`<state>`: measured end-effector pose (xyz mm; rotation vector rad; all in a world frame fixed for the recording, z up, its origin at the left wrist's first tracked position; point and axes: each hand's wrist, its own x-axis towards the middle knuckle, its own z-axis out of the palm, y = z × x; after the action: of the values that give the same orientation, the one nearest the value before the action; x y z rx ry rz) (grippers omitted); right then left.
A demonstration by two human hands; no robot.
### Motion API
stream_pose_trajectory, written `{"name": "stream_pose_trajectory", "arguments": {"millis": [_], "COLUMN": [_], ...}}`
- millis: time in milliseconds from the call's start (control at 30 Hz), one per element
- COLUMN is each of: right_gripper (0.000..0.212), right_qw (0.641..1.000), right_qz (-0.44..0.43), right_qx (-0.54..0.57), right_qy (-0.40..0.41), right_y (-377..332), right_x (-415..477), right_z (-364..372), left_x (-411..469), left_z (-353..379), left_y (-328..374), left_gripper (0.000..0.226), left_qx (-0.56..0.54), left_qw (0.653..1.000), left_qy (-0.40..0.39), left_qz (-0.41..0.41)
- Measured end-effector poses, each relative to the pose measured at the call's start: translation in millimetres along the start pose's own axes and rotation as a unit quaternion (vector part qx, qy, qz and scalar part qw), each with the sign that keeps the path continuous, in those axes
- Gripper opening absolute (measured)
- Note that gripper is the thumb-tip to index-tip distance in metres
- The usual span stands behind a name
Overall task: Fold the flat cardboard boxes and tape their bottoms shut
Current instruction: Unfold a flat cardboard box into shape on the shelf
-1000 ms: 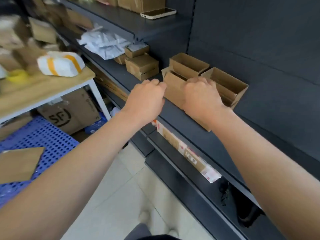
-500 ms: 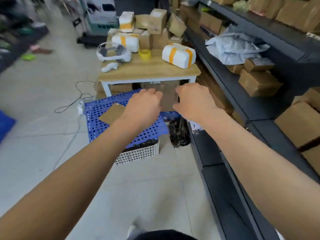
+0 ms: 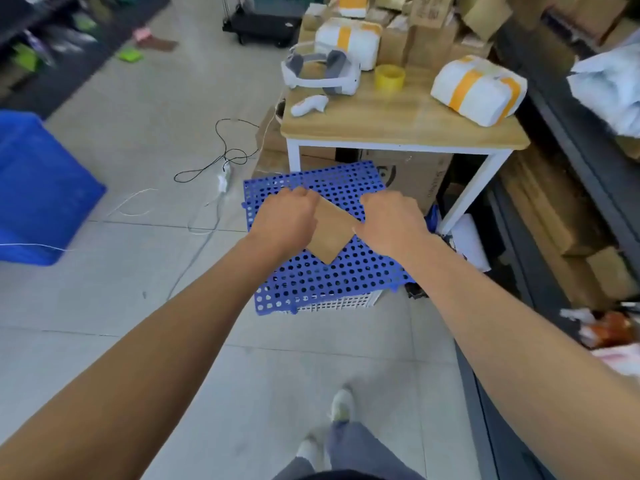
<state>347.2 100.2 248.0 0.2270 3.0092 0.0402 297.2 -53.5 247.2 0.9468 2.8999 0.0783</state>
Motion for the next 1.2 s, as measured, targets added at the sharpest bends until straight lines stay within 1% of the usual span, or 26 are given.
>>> {"name": "stream_pose_trajectory", "arguments": {"millis": [167, 300, 400, 533, 633, 667, 767, 900, 1000, 1033, 1100, 1167, 1200], "right_gripper": [0.01, 0.02, 0.023, 0.028, 0.016, 0.016, 0.032, 0.044, 0.049, 0.054, 0.063, 0.066, 0.066], "right_qw": [0.999, 0.999, 0.996, 0.983, 0.959, 0.947, 0.911, 0.862, 0.827, 0.821, 0.807, 0.784, 0.77], "right_qz": [-0.013, 0.003, 0.041, 0.136, 0.222, 0.25, 0.322, 0.392, 0.435, 0.444, 0.464, 0.483, 0.492], "right_qx": [-0.018, 0.011, 0.037, 0.079, 0.132, 0.155, 0.206, 0.269, 0.309, 0.313, 0.319, 0.348, 0.369], "right_qy": [-0.034, -0.05, -0.069, -0.099, -0.119, -0.129, -0.155, -0.175, -0.175, -0.176, -0.178, -0.176, -0.172], "right_y": [-2, -9, -9, -15, -28, -33, -46, -50, -52, -51, -49, -48, -48], "right_x": [65, 109, 138, 174, 196, 200, 209, 213, 217, 218, 221, 224, 226], "right_z": [25, 40, 52, 76, 104, 115, 154, 212, 254, 265, 284, 301, 309], "left_x": [48, 89, 126, 180, 216, 225, 245, 264, 277, 280, 287, 293, 296], "left_z": [23, 42, 56, 81, 109, 120, 160, 212, 248, 259, 278, 296, 305], "left_y": [-36, -70, -92, -120, -141, -147, -166, -187, -195, -196, -195, -194, -194], "left_gripper": [0.034, 0.032, 0.032, 0.038, 0.04, 0.038, 0.03, 0.029, 0.027, 0.029, 0.041, 0.052, 0.053], "left_qx": [-0.009, -0.016, -0.024, -0.026, -0.005, -0.009, -0.022, -0.041, -0.054, -0.064, -0.091, -0.12, -0.131], "left_qw": [1.0, 0.999, 0.997, 0.992, 0.984, 0.98, 0.971, 0.964, 0.963, 0.963, 0.96, 0.953, 0.948], "left_qy": [-0.006, -0.036, -0.066, -0.115, -0.155, -0.174, -0.213, -0.255, -0.263, -0.262, -0.265, -0.274, -0.284], "left_qz": [-0.024, -0.029, -0.009, 0.039, 0.087, 0.097, 0.105, 0.057, 0.028, 0.015, -0.019, -0.053, -0.064]}}
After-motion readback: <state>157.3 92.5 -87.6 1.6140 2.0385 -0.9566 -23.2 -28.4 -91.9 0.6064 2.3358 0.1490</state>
